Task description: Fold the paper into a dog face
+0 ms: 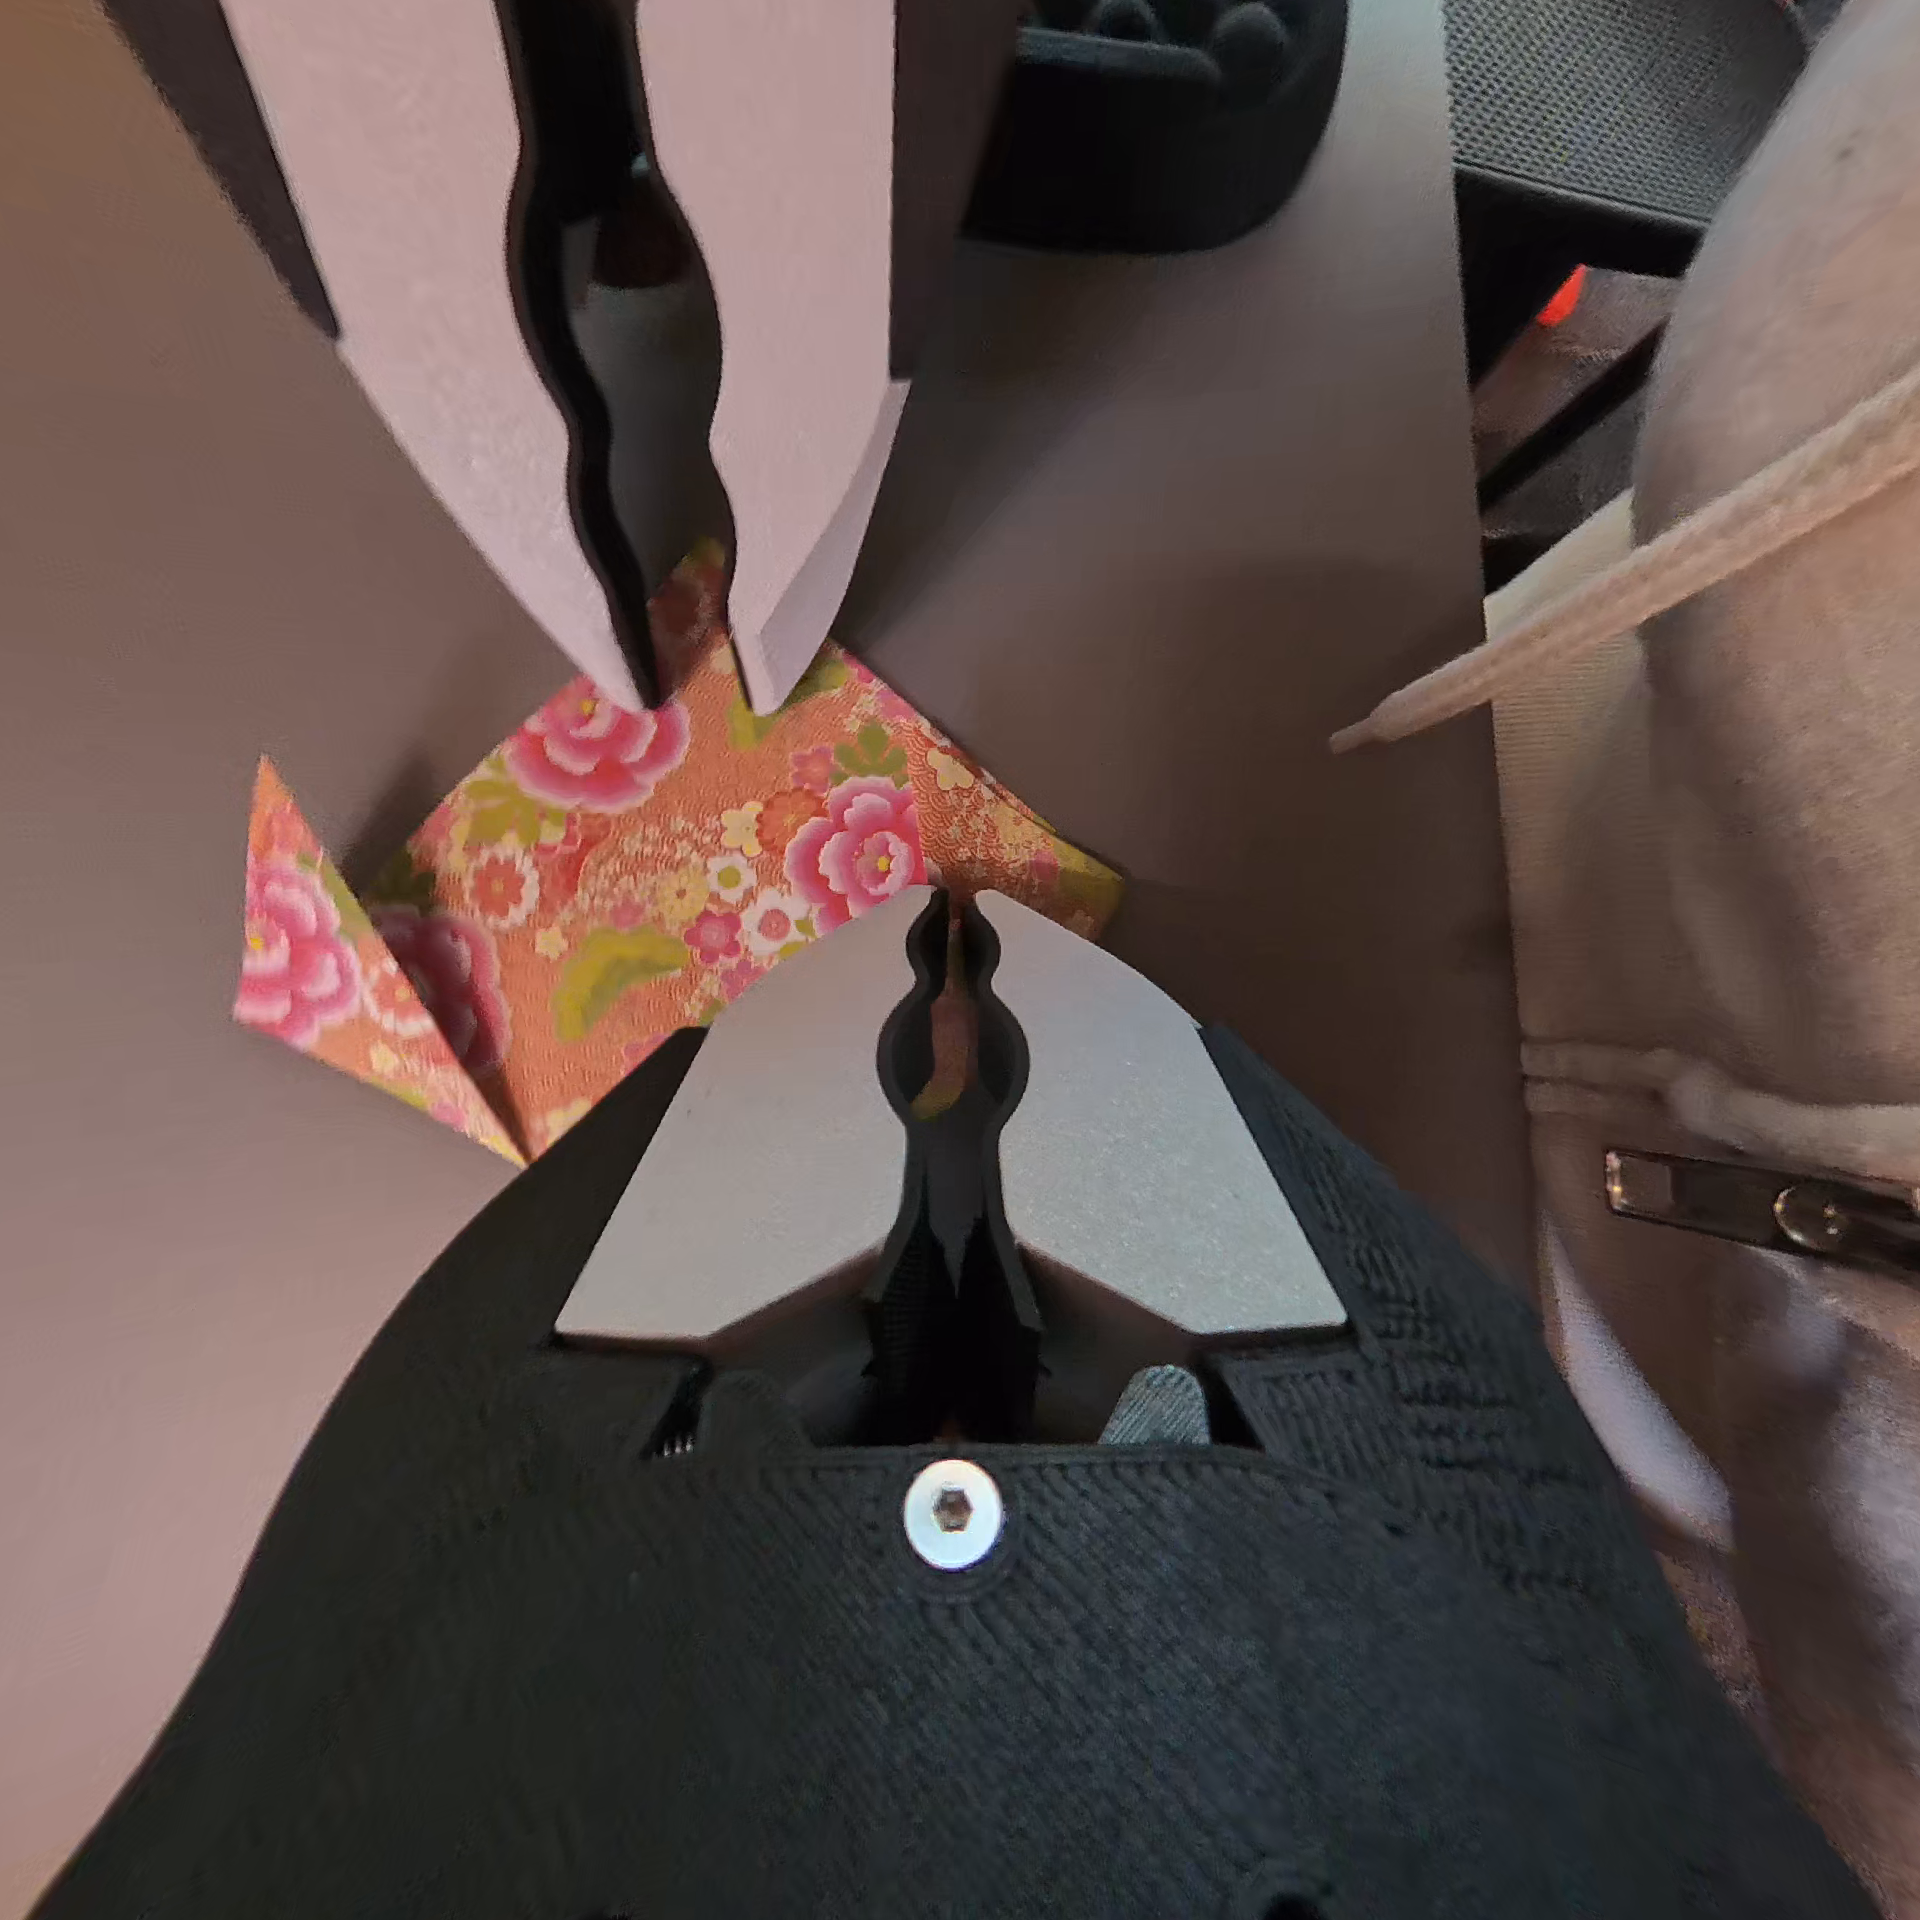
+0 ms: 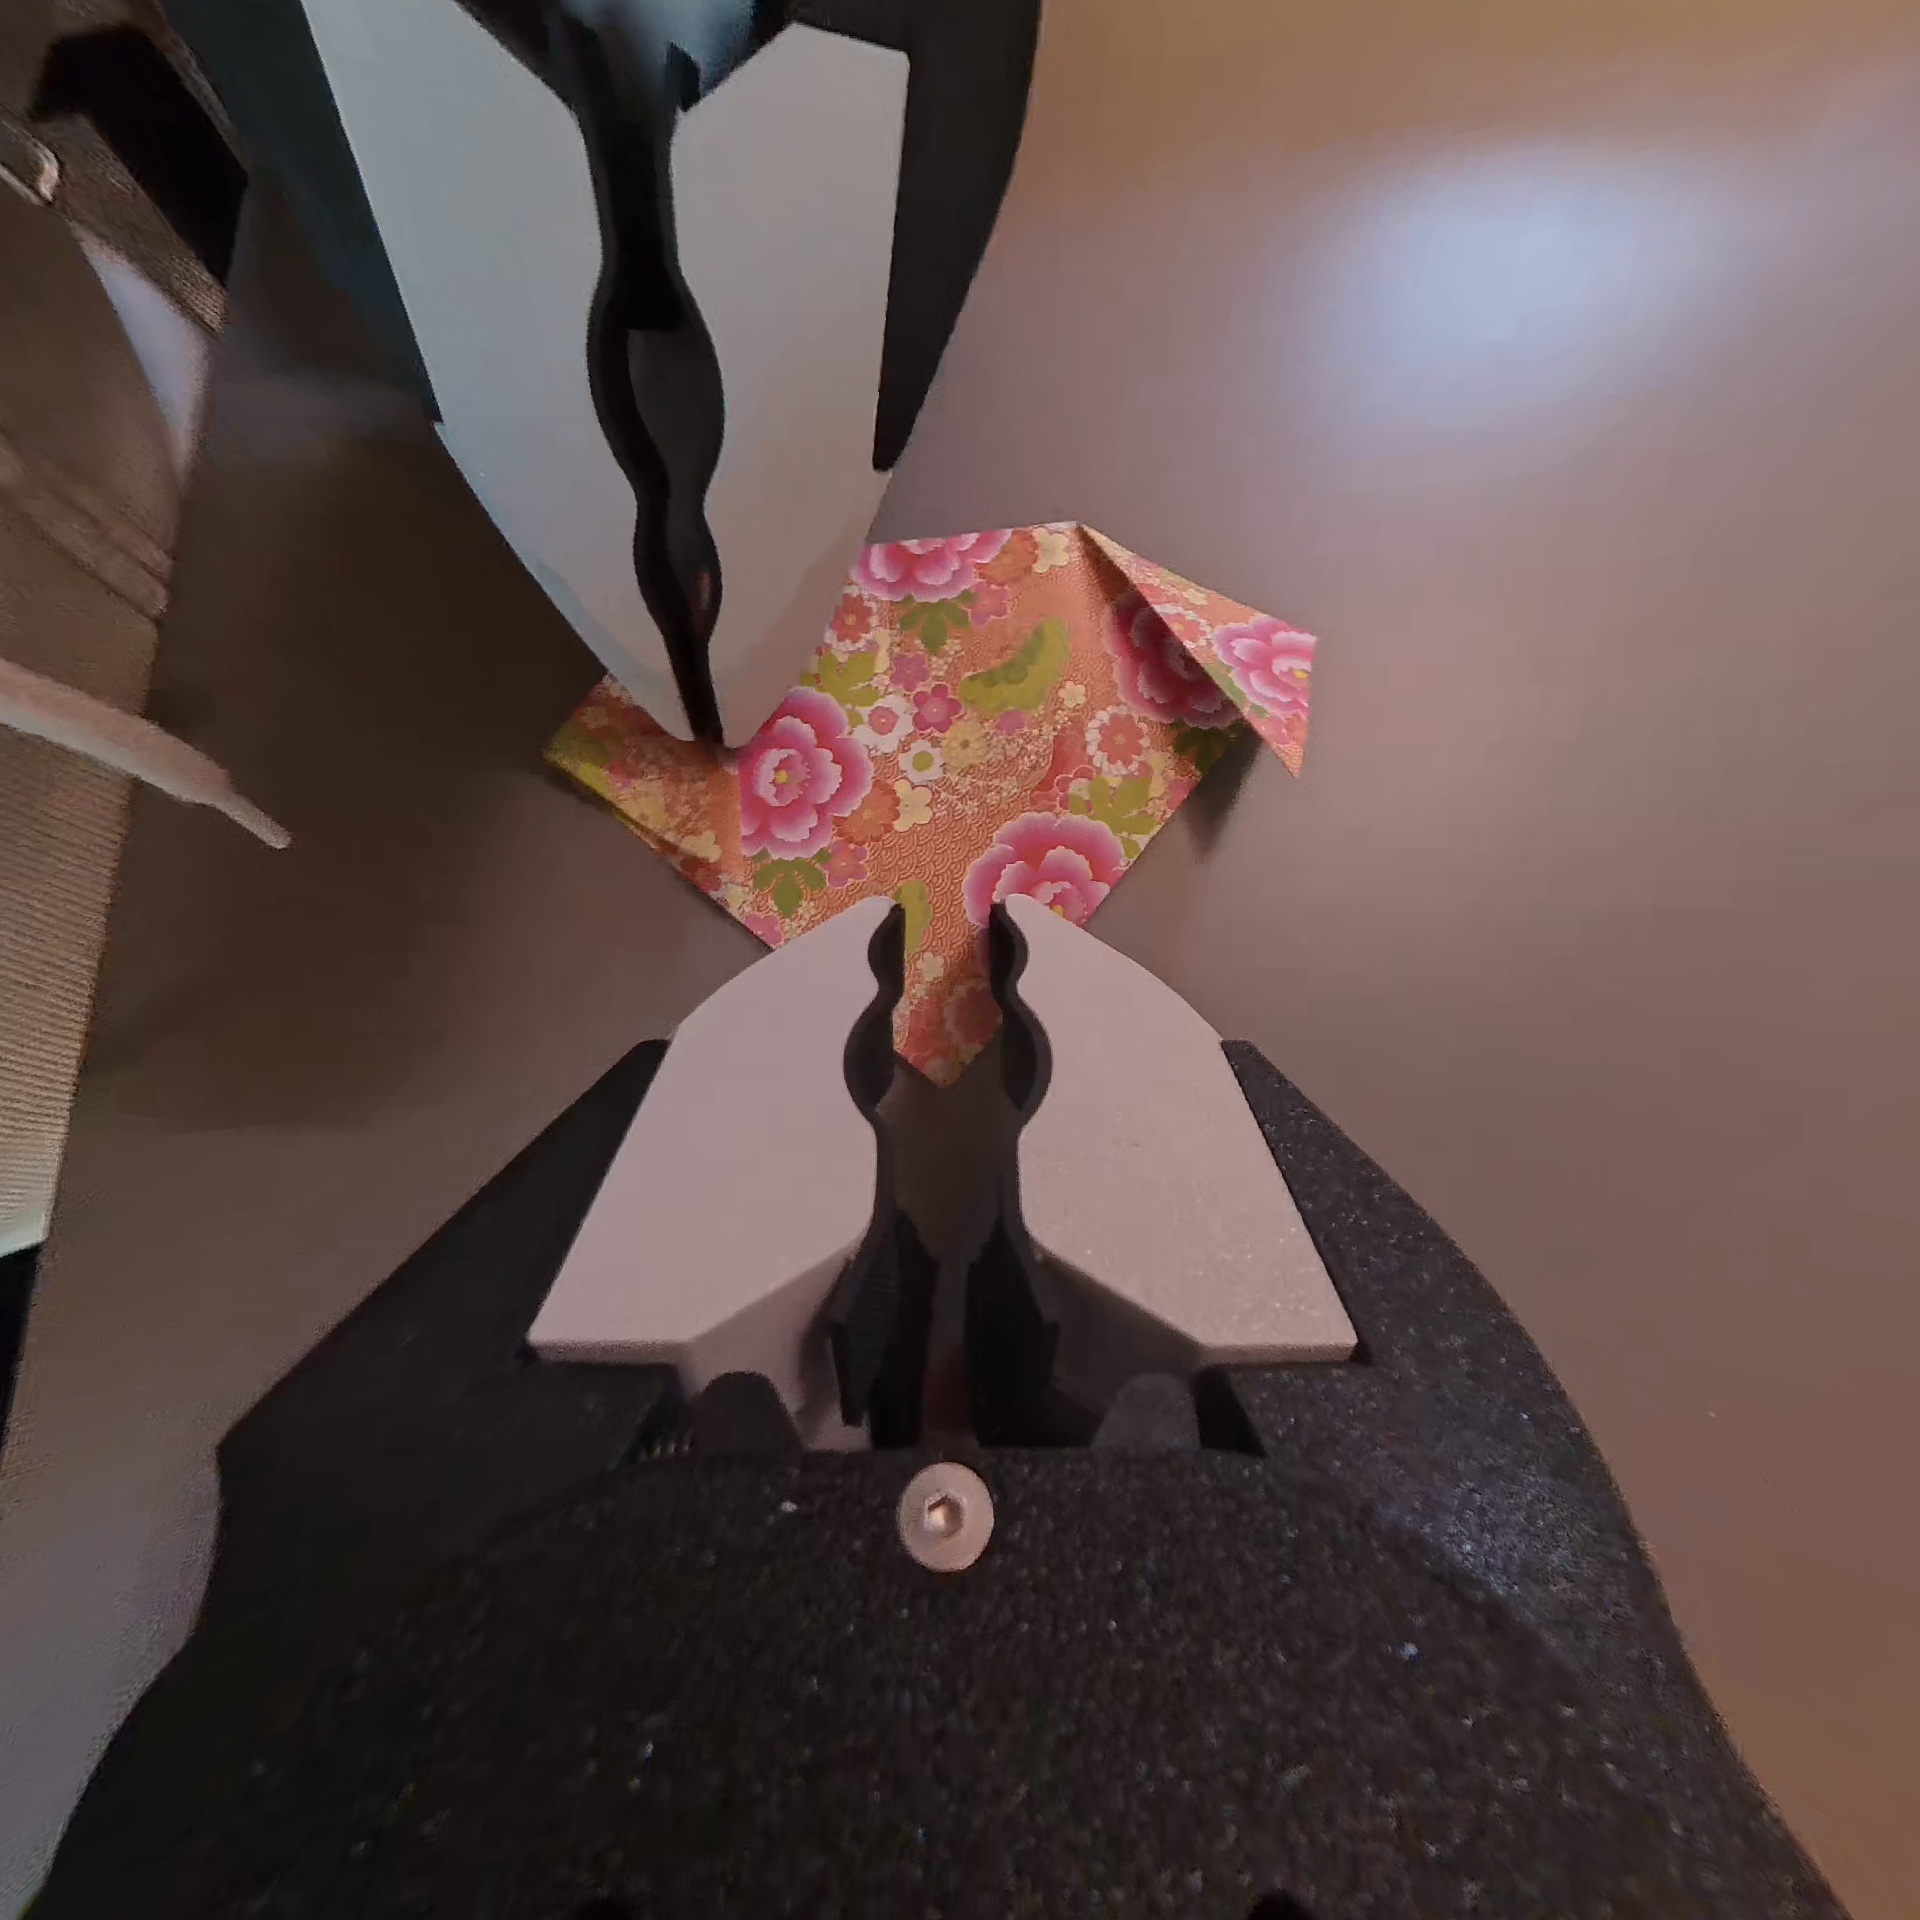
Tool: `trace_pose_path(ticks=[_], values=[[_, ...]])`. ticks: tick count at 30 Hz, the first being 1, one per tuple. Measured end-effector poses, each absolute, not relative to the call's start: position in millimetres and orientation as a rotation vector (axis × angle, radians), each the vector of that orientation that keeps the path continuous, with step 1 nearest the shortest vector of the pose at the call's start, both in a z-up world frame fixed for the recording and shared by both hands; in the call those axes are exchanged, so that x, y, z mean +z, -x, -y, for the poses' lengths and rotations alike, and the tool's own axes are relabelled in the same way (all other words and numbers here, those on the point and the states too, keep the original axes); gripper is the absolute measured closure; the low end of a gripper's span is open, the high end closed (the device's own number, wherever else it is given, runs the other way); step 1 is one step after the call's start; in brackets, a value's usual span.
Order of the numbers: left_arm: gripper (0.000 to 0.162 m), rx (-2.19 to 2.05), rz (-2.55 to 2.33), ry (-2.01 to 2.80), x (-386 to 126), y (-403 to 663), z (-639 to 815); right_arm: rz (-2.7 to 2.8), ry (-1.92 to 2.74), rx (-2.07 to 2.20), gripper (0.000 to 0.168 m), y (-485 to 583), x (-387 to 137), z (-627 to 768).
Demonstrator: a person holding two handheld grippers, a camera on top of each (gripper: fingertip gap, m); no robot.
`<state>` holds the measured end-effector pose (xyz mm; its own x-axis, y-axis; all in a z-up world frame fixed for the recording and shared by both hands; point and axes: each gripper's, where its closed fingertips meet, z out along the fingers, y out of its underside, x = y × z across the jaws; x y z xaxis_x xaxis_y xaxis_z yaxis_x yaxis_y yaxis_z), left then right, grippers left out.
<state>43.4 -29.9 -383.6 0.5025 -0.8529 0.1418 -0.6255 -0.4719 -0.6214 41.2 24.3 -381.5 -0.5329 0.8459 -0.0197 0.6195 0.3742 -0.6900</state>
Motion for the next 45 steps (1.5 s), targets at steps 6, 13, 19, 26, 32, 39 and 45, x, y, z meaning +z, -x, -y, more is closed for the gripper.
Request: trace_pose_path(ticks=[6,13,19,26,32,39,45], values=[[0.160,-0.691,-1.302,2.208,-384,-55,28,2.286,1.271,0.916,0.152,-41,-382,-24],[0.161,-0.659,-1.328,2.182,-384,-56,28,2.286,1.255,0.929,0.152,-40,-382,-24],[0.160,-0.641,-1.334,2.171,-384,-55,28,2.396,1.287,1.115,0.115,-51,-377,-9],[0.160,-0.645,-1.331,2.169,-384,-56,28,2.343,1.387,1.042,0.105,-48,-378,-2],[0.160,-0.641,-1.334,2.164,-384,-56,28,2.340,1.288,0.854,0.108,-48,-383,-4],[0.154,-0.539,-1.338,2.158,-380,-47,28,2.332,1.276,0.862,0.108,-48,-383,-3],[0.149,-0.449,-0.988,2.211,-344,8,40,2.323,1.284,0.865,0.107,-48,-383,-4]])
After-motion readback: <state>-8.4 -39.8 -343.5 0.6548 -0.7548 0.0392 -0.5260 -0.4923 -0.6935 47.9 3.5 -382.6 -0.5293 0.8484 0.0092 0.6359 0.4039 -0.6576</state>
